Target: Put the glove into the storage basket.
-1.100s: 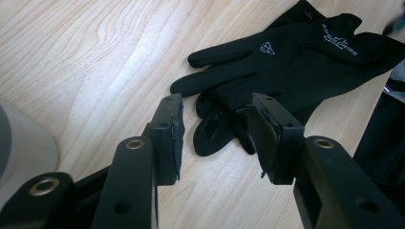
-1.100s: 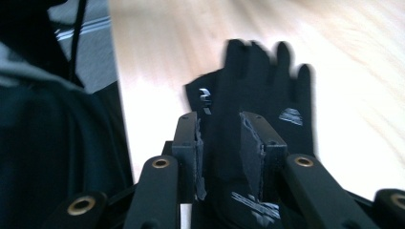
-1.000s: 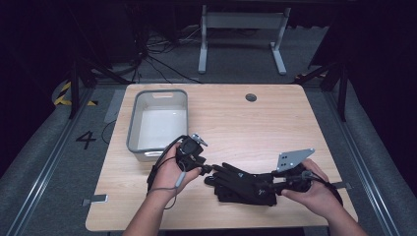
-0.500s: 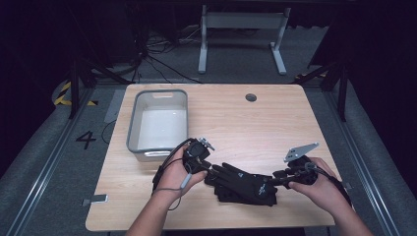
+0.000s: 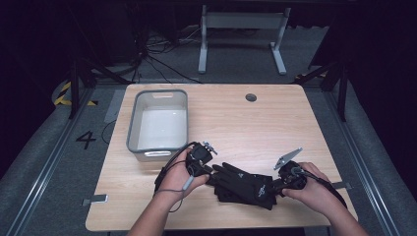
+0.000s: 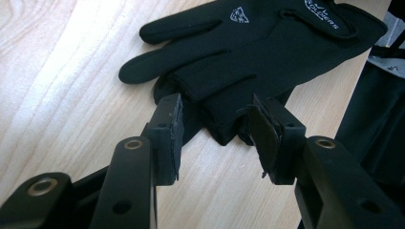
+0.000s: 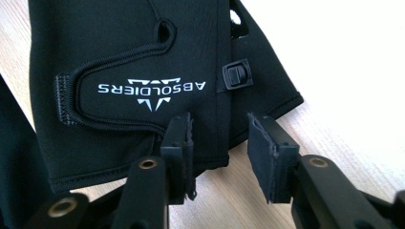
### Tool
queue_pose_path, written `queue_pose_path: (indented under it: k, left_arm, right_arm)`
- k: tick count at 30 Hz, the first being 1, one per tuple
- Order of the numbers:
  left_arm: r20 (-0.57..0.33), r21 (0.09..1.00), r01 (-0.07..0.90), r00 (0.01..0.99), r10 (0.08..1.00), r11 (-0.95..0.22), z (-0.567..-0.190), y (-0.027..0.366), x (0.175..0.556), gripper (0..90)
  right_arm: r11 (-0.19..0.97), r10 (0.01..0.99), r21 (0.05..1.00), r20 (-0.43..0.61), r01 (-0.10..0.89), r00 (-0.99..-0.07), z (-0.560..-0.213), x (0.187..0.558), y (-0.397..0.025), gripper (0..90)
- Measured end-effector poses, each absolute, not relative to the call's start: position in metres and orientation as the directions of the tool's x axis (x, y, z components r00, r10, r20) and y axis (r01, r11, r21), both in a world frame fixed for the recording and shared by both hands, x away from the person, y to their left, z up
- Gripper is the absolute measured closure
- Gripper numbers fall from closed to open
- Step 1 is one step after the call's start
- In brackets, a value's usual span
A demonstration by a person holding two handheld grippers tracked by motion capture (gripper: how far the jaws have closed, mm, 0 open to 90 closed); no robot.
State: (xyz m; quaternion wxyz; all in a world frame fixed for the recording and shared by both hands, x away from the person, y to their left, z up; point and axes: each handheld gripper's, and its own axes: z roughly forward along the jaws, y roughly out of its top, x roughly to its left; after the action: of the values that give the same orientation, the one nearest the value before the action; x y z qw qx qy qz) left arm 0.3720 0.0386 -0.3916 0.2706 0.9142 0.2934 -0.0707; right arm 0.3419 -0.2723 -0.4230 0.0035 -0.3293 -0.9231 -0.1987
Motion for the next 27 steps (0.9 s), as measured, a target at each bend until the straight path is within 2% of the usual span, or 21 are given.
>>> queue_pose_path:
  k: [16,27]
  left_arm:
    - [-0.302,0.366,0.537,0.841,0.449,-0.76,-0.416,0.025,0.373,53.4]
    - [-0.326,0.348,0.523,0.846,0.422,-0.779,-0.427,0.018,0.376,57.8]
  right_arm:
    - [0.75,0.57,0.329,0.119,0.574,-0.813,-0.43,0.344,-0.265,56.7]
    - [0.751,0.57,0.325,0.121,0.574,-0.813,-0.431,0.343,-0.264,58.9]
